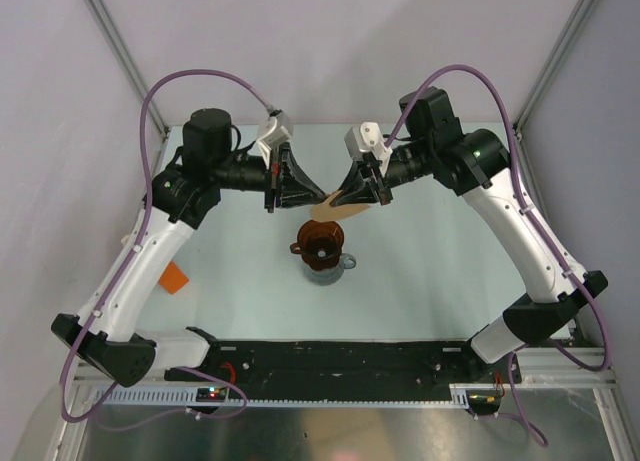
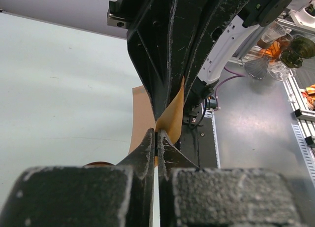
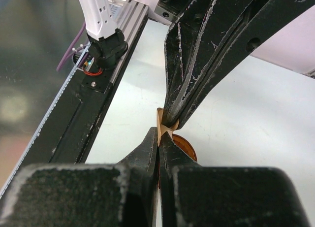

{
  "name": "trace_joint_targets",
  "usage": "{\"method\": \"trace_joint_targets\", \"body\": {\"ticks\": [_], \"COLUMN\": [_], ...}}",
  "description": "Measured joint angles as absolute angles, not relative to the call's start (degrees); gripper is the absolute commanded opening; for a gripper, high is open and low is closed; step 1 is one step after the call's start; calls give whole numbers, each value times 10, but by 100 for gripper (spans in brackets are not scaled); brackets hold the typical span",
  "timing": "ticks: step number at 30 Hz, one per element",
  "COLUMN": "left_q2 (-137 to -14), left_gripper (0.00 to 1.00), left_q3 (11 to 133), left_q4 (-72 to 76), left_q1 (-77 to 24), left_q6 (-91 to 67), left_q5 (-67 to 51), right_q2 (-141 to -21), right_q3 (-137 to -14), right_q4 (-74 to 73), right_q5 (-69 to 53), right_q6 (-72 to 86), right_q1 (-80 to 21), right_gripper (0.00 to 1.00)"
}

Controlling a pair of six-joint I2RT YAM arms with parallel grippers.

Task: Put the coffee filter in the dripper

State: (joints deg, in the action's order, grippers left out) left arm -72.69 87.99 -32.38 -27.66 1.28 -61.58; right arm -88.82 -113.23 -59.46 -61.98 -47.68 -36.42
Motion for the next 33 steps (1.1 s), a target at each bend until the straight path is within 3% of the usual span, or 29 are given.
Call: {"method": "trace_joint_targets", "body": {"ticks": [4,6,10,14,21,33], "left_q2": [-726,-723,-721,-722,-722,-722], "left_gripper": [1,6,36,44,40,13], "left_q3": [880,879,879,879,879,879], "left_q4": [-324,-325,-325,-325,-325,-325], "left_q1": [-277,-276,-276,-276,-279,-280], "left_q6": [15,15,15,16,15,21], "left_q5": [-612,-612,-612,-608,-602,-604], "right_q2": [-888,-887,-886,-886,-886,-886], "right_q3": [-1129,-1125,-1121,-1121,-1121,-1121], "right_q4": [-595,-595,-597,-597,-597,-594], "right_q5": [-619,-619,-616,-615,-615,-615], "right_q6": [-482,-486,-496,-500,-502,-497], "right_q1": [-361,-359,-358,-358,-358,-359], "right_gripper": [0,0,0,0,0,0]}}
